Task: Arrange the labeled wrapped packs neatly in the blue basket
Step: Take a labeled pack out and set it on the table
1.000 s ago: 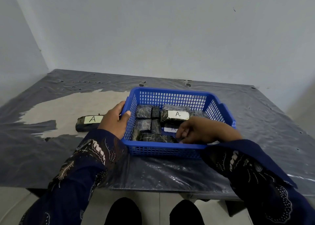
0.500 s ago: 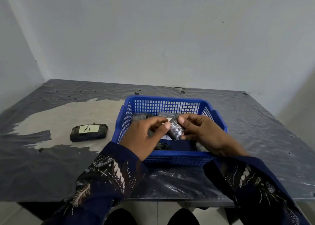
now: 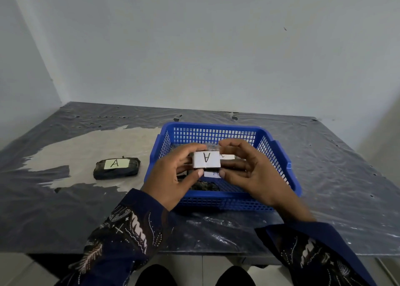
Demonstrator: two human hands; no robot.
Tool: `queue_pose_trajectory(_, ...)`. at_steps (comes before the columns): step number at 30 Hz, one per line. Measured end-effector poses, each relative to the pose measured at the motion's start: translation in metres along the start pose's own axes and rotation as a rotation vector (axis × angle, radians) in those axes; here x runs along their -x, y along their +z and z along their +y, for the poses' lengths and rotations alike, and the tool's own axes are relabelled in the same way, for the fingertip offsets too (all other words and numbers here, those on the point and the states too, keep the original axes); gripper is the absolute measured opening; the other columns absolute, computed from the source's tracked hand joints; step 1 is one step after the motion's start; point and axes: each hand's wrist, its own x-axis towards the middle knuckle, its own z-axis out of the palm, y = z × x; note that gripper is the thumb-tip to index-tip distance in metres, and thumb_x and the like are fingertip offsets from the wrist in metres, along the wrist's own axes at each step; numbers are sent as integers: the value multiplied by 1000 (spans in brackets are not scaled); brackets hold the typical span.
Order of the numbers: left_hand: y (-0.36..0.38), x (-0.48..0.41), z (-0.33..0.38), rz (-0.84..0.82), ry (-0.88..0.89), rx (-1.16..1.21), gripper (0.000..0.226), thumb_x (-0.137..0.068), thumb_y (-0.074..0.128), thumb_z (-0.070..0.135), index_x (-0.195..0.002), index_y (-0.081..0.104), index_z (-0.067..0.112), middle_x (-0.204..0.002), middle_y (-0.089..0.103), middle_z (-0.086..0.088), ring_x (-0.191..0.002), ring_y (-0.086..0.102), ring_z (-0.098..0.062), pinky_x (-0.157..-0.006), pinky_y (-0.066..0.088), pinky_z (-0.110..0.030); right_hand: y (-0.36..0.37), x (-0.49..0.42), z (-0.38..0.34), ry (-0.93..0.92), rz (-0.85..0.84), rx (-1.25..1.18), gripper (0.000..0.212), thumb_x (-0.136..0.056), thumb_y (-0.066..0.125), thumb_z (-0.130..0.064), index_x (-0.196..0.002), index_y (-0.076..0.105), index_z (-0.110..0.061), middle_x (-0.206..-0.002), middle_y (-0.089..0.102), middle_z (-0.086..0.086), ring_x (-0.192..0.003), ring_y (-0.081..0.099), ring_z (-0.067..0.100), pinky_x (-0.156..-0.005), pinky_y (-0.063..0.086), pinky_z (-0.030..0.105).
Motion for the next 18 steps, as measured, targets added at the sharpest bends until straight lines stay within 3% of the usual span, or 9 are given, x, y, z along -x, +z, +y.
queue_pose_trajectory(3, -19, 8, -8, 126, -2, -42, 52, -82, 71, 4, -127, 57, 27, -122, 64, 13, -112, 60, 5, -89, 48, -11, 22, -2, 2, -5, 22, 337, 38, -88, 76, -29, -120, 57, -30, -112, 68, -12, -97, 71, 7, -78, 60, 26)
queue_pose_trajectory(6, -48, 20, -21, 329, -63, -82, 48, -78, 74, 4, -119, 60, 26, -115, 67, 8, -104, 64, -1, -83, 53, -15, 46, -2, 5, -46, -31, 725, 31, -86, 63, -64, -102, 58, -38, -95, 66, -21, -86, 64, -1, -68, 57, 25)
queue_pose_trajectory(10, -83, 42, -56, 579, -202, -260, 43, -72, 80, 14, -105, 57, 28, -104, 65, 7, -90, 64, -5, -72, 55, -19, 65, -3, 14, -108, -28, 890, 42, -85, 47, -78, -86, 58, -38, -80, 65, -18, -72, 59, 0, -53, 46, 19)
queue_pose_trajectory(13, -97, 60, -89, 492, -370, -550, 50, -73, 78, 25, -118, 57, 32, -99, 56, 1, -88, 60, -18, -75, 50, -32, 68, -2, 21, -112, -2, 920, 49, -84, 38, -83, -85, 58, -38, -77, 64, -18, -66, 57, -1, -50, 35, 14)
queue_pose_trajectory(16, -98, 74, -113, 320, -500, -789, 50, -75, 73, 38, -122, 62, 28, -91, 46, -1, -87, 54, -25, -71, 39, -29, 68, -1, 23, -130, 30, 937, 55, -83, 33, -86, -85, 58, -38, -76, 64, -20, -65, 58, -2, -49, 32, 12)
queue_pose_trajectory(18, -96, 78, -120, 306, -519, -828, 48, -74, 72, 46, -118, 64, 28, -88, 44, 1, -86, 53, -23, -69, 40, -29, 70, 0, 23, -139, 46, 945, 57, -83, 30, -87, -84, 58, -37, -75, 64, -19, -64, 58, -1, -49, 32, 12)
